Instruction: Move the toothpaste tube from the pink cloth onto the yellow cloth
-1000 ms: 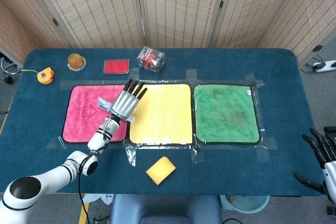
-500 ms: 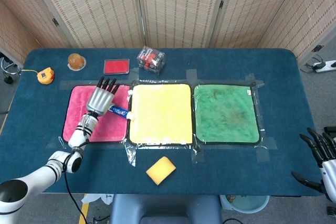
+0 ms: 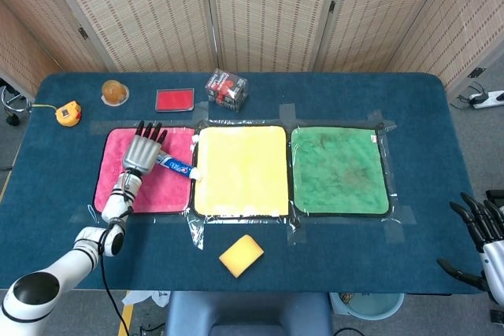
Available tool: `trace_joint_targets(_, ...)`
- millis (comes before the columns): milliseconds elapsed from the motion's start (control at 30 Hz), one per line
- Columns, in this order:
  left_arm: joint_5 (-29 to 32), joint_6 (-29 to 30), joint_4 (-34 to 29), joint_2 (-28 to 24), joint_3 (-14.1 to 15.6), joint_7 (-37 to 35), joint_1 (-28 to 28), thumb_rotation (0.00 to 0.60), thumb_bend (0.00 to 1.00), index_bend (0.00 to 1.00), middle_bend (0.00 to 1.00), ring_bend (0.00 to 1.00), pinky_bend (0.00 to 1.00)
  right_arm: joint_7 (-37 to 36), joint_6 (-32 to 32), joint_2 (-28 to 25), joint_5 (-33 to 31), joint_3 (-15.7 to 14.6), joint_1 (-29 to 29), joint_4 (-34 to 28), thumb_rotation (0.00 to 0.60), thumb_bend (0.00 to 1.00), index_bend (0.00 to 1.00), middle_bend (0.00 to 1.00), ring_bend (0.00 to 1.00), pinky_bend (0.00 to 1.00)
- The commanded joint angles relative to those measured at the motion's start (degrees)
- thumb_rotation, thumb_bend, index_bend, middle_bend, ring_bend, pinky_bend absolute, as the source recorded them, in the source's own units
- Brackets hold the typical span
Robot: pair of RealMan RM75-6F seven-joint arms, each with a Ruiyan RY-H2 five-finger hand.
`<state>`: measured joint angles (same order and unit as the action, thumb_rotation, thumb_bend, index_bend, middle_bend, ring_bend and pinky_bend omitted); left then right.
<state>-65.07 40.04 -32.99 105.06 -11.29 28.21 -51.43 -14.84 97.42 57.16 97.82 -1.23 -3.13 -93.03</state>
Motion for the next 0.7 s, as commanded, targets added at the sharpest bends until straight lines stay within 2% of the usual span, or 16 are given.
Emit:
trace_joint_targets(33,-0.12,-0.81,2.17,1.54,-0.16,-0.19,-1.04,0.600,0.37,0.00,0.03,0.00,0.00,-0.01,0.12,-0.08,-0.02,-0.03,-0.12,-0.09,0.600,0.15,0.10,0.06,0.08,0.00)
trace_joint_targets(300,-1.39,-0.35,4.15,3.45,-0.51,-0.98,-3.02,0.600,0.37,0.00,0.03,0.00,0.00,-0.22,0.99,-0.48,0.18,-0.09,-0.63,-0.22,0.600,0.15,0.10,0.06,0.08,0.00)
trace_joint_targets(700,-2.56,3.41,-2.97,3.65,-1.24,1.97,-4.77,0.600,0.37,0.00,0.02,0.00,0.00,-1.92,3.36,-0.61,0.24,-0.14,-2.07,0.90,0.600,0.15,0.10,0.06,0.08,0.00)
